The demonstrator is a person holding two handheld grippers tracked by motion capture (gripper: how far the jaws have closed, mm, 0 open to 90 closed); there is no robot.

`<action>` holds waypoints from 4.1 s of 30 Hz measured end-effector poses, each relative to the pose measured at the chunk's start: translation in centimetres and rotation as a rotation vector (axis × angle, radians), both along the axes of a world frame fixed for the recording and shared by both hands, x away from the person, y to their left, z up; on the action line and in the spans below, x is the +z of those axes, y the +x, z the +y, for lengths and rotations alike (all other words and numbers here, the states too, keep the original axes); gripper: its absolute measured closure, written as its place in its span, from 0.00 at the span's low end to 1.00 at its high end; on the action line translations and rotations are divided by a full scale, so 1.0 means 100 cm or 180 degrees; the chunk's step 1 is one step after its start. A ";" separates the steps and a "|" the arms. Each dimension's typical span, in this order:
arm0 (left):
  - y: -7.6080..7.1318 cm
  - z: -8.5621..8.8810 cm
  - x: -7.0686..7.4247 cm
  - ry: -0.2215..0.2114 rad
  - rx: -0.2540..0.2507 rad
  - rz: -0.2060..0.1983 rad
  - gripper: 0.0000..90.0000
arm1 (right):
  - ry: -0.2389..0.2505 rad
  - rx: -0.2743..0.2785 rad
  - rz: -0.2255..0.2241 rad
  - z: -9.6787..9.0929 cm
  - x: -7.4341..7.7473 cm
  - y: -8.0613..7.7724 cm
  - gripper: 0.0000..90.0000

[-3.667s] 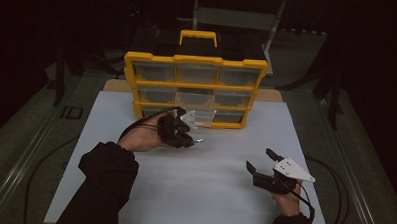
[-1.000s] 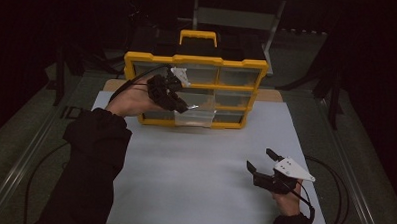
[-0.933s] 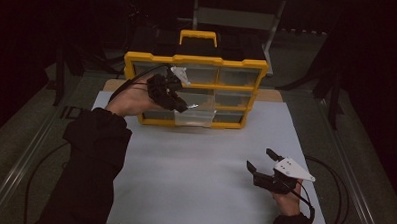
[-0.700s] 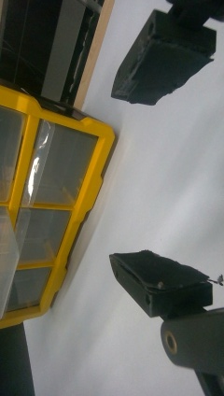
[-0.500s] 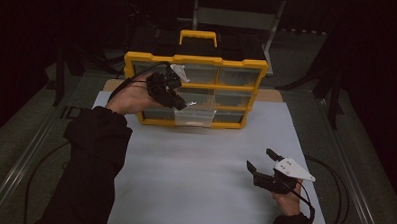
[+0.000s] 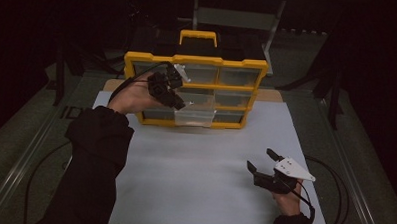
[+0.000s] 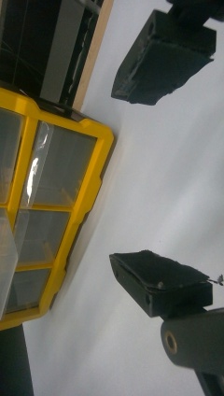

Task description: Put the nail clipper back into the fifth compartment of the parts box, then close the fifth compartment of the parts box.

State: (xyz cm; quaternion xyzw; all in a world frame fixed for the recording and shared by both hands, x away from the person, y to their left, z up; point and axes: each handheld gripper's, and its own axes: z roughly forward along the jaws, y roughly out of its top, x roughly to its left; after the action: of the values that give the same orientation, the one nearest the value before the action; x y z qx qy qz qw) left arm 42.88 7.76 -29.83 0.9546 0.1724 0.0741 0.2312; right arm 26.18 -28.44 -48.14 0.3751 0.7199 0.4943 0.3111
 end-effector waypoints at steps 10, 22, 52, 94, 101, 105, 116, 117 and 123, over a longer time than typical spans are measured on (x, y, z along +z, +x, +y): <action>0.005 -0.001 -0.002 0.0085 0.0179 0.0038 0.89 | -0.0016 -0.0002 -0.0004 0.000 0.000 0.000 0.19; 0.006 -0.002 -0.003 0.0077 0.0181 0.0059 0.88 | -0.0012 -0.0010 -0.0002 0.000 0.000 0.000 0.20; -0.007 0.015 -0.001 -0.0412 0.0296 -0.0223 0.07 | -0.0014 -0.0022 -0.0002 -0.001 0.000 0.000 0.19; -0.023 0.044 -0.004 -0.0743 0.0378 -0.0410 0.08 | -0.0001 -0.0065 -0.0007 -0.005 0.000 -0.001 0.19; -0.024 0.045 -0.012 -0.0728 0.0371 -0.0341 0.12 | 0.0001 -0.0065 -0.0010 -0.005 0.000 -0.002 0.19; -0.024 0.045 -0.016 -0.0713 0.0351 -0.0331 0.14 | 0.0006 -0.0069 -0.0011 -0.005 0.000 -0.002 0.19; -0.026 0.047 -0.024 -0.0713 0.0391 -0.0305 0.21 | -0.0001 -0.0069 -0.0005 -0.005 0.000 -0.002 0.19; -0.026 0.048 -0.026 -0.0720 0.0404 -0.0289 0.22 | 0.0000 -0.0068 -0.0007 -0.005 0.000 -0.002 0.19; -0.027 0.048 -0.031 -0.0664 0.0415 -0.0272 0.31 | -0.0004 -0.0062 -0.0004 -0.004 0.000 -0.001 0.19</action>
State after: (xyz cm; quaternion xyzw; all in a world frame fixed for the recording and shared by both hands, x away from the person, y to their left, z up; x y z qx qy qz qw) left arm 40.21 12.51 -32.92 0.9081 0.2309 0.1113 0.3311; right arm 26.05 -28.89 -48.19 0.3815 0.7164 0.4909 0.3166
